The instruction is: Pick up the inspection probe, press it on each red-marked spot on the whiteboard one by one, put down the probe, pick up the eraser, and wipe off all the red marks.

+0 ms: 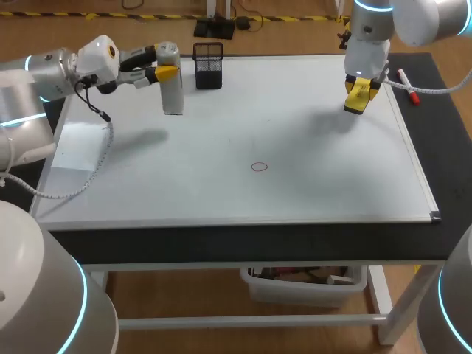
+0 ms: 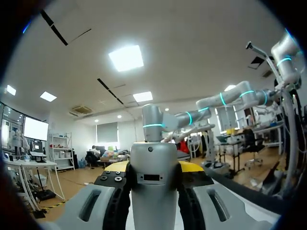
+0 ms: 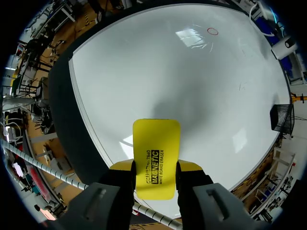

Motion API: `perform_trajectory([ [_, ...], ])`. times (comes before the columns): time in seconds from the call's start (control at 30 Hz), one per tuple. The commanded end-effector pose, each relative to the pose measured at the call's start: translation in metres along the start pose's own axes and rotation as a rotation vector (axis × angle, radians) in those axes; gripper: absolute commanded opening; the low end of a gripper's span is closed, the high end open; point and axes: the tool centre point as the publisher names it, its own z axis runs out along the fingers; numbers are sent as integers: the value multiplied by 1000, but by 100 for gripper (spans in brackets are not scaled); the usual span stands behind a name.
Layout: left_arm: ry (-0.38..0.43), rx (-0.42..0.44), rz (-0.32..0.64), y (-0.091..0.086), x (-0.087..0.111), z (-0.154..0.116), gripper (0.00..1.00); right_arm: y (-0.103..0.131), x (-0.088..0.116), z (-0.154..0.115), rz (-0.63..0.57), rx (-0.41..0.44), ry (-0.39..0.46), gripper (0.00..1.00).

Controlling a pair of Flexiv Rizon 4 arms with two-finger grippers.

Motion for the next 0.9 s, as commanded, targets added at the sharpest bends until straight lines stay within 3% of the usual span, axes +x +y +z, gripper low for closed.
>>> perform_trajectory([
  [0.03,37,8,-8,1,12,15,0,-1,0,-1,-1,1,3,0],
  [0.9,318,77,-122,33,100,89,0,-1,0,-1,-1,1,3,0],
])
